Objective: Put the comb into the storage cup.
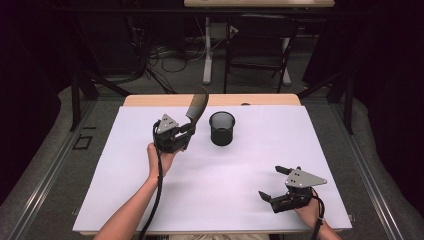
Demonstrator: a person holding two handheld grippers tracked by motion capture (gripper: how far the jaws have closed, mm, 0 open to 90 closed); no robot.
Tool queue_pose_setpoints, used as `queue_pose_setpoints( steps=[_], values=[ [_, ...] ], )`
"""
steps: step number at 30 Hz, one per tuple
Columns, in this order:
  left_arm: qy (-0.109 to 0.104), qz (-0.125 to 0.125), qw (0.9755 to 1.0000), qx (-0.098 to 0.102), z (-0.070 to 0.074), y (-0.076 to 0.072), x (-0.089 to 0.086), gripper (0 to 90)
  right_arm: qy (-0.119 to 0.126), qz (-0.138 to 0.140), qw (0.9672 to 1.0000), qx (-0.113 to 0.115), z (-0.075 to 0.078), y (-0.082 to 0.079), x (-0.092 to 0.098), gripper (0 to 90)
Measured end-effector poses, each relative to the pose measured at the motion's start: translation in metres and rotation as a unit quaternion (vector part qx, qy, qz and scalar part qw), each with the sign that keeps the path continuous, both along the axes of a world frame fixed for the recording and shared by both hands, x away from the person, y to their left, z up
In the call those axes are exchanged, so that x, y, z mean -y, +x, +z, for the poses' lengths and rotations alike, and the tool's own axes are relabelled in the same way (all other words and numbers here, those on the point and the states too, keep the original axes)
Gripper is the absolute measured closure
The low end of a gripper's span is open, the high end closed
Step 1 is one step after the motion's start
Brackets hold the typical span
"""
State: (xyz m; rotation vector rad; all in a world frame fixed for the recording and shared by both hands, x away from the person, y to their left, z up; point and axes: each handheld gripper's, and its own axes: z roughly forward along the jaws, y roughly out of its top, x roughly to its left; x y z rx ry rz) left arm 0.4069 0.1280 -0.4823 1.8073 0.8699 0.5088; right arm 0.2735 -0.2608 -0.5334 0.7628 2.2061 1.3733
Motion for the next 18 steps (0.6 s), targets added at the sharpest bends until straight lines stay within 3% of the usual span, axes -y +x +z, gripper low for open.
queue_pose_setpoints(
  steps=[18],
  values=[
    [-0.002,-0.001,1.0000,0.008,0.012,0.014,0.009,72.4,-0.005,-0.002,1.0000,0.001,0.000,0.000,0.000,0.0]
  ],
)
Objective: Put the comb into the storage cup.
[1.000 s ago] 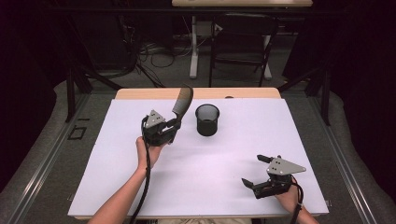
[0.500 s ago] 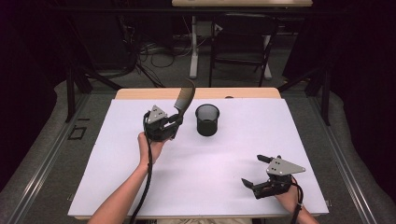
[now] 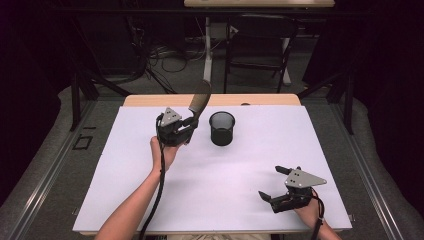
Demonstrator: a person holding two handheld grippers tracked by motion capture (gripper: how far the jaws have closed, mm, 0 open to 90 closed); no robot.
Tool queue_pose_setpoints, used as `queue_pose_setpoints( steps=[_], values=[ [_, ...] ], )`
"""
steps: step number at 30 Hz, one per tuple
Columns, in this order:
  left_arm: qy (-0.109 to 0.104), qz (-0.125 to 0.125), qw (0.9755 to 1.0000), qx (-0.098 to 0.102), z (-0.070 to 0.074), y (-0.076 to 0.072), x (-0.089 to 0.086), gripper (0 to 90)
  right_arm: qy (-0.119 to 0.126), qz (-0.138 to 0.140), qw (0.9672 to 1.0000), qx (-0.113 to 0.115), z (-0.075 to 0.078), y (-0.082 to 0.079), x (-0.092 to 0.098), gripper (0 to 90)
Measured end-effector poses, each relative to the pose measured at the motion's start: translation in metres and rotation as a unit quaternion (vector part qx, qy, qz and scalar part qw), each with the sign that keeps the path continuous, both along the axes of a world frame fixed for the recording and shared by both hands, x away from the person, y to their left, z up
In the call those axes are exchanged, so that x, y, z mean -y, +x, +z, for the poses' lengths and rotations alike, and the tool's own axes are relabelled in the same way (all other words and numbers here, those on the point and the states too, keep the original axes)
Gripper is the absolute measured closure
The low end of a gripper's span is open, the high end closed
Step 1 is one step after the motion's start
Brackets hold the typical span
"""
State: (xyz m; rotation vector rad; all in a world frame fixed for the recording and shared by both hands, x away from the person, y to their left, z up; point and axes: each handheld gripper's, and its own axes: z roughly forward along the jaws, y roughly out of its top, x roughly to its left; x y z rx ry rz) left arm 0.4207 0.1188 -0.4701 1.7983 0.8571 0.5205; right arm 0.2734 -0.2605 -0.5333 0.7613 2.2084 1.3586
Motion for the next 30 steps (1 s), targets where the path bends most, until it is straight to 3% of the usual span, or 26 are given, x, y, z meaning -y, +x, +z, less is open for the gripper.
queue_pose_setpoints(
  steps=[30],
  values=[
    [-0.008,0.006,0.9998,0.015,0.015,0.023,0.015,72.4,0.001,-0.002,1.0000,-0.003,0.000,0.000,0.001,0.0]
  ],
)
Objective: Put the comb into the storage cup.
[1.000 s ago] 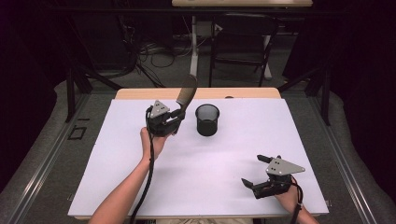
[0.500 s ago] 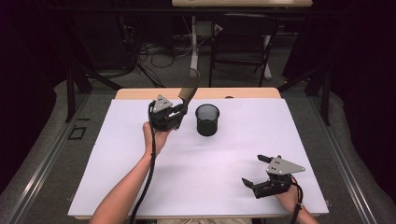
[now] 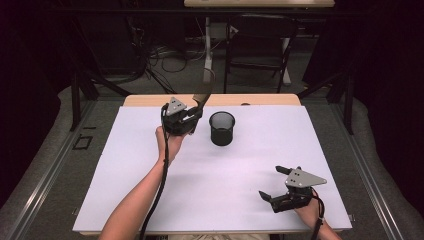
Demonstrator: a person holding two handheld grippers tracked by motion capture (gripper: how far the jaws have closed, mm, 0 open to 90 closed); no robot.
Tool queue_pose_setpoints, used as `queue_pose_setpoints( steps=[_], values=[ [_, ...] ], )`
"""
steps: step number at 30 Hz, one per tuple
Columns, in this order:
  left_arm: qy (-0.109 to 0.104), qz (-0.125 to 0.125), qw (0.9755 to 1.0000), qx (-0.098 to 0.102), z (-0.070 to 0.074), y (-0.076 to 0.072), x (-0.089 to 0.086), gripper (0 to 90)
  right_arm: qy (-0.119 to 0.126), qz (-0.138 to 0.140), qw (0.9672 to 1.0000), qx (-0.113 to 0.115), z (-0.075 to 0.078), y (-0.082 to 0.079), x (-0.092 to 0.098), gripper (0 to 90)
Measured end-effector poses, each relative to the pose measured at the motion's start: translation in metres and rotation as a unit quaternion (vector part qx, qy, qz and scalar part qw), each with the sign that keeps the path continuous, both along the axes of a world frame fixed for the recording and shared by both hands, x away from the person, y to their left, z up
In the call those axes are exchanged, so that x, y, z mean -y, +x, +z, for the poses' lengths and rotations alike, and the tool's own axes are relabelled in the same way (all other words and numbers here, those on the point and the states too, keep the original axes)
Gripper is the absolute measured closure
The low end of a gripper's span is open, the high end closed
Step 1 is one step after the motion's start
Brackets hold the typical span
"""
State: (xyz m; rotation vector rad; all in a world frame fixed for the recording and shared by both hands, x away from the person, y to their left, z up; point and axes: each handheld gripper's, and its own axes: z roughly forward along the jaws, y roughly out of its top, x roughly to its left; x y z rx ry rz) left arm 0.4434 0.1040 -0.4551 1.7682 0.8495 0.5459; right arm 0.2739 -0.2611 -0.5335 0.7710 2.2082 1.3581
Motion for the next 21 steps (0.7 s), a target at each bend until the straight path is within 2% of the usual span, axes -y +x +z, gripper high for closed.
queue_pose_setpoints(
  steps=[21],
  values=[
    [-0.013,-0.002,0.9998,0.012,0.008,0.011,0.015,72.4,-0.002,0.001,1.0000,0.000,0.000,0.000,0.000,0.0]
  ],
)
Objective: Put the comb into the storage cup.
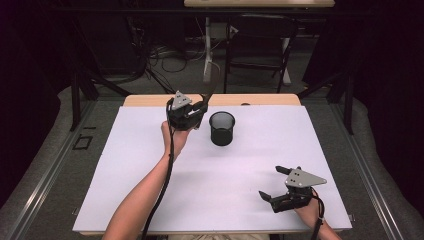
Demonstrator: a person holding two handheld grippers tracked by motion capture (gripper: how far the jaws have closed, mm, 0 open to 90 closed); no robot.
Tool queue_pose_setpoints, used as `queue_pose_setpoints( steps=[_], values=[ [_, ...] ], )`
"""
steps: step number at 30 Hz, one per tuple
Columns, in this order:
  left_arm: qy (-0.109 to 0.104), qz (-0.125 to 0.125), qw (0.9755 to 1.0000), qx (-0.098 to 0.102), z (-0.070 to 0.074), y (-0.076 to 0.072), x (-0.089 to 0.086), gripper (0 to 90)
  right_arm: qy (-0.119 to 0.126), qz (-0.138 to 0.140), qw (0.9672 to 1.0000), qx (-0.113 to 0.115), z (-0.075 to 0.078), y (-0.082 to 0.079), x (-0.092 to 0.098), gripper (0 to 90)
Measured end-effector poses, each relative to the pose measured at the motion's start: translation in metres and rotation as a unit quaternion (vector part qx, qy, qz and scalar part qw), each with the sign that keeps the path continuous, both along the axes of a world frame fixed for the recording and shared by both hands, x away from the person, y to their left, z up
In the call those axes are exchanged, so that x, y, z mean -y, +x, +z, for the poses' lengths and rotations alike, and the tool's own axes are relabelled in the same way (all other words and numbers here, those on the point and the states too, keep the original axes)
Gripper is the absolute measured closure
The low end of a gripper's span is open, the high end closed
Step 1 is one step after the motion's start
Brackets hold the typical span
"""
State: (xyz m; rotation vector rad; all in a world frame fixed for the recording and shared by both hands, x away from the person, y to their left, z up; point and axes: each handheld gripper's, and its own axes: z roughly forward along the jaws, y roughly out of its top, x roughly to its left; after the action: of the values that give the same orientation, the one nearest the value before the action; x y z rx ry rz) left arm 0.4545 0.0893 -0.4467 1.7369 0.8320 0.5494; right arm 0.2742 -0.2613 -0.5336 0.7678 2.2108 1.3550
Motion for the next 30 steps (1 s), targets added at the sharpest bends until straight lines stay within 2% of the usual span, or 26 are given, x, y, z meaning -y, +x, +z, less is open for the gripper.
queue_pose_setpoints(
  steps=[30],
  values=[
    [-0.023,-0.003,0.9993,0.028,0.002,0.009,0.025,72.4,-0.001,0.001,1.0000,0.000,0.000,0.000,0.000,0.0]
  ],
)
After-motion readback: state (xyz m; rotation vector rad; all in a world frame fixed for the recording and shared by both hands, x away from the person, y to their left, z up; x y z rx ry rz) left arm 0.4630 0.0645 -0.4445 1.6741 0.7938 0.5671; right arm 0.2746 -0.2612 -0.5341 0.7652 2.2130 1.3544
